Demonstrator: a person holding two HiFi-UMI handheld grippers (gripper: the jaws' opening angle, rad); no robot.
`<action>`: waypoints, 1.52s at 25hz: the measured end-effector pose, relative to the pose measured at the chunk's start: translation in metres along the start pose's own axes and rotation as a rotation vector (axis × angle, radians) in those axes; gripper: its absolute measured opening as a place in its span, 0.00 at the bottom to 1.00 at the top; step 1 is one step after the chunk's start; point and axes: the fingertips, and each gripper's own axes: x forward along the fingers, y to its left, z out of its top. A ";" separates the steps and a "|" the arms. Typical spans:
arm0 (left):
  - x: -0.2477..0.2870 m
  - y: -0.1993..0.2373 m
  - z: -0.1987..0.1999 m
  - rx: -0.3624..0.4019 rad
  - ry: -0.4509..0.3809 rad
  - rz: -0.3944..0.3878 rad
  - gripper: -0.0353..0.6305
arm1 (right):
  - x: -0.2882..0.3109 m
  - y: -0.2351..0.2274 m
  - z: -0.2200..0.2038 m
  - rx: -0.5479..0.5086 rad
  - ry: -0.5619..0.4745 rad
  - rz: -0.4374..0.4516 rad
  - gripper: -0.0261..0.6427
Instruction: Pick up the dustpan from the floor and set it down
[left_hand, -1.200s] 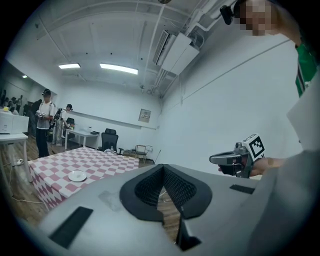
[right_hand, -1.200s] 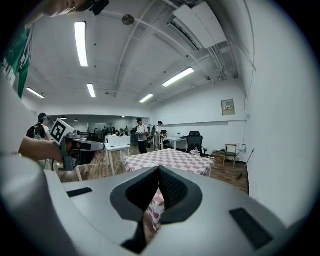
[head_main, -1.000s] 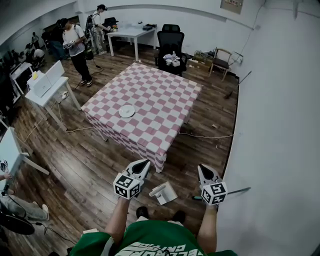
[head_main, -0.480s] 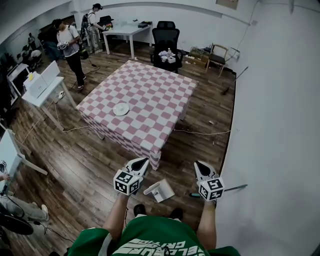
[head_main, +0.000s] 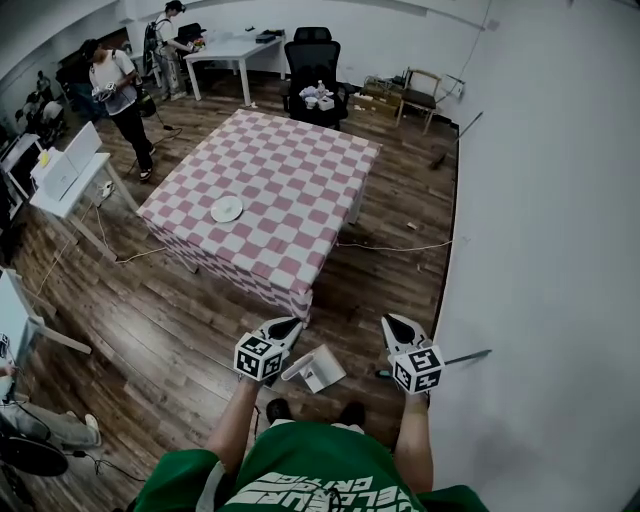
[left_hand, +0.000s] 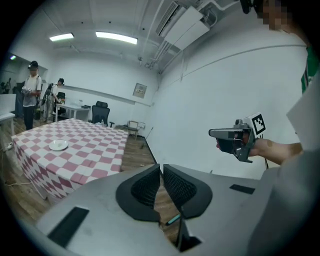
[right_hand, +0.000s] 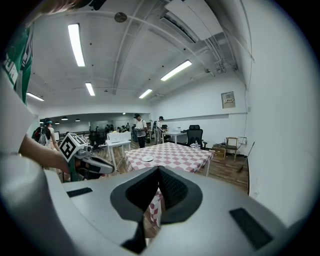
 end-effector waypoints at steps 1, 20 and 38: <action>0.003 0.000 -0.007 -0.008 0.015 -0.011 0.06 | 0.000 0.000 -0.002 0.004 0.003 -0.002 0.05; 0.058 0.002 -0.131 0.102 0.405 -0.062 0.49 | -0.009 0.000 -0.043 0.069 0.061 -0.024 0.05; 0.091 0.018 -0.265 0.203 0.758 -0.071 0.53 | 0.009 0.009 -0.069 0.022 0.158 0.035 0.05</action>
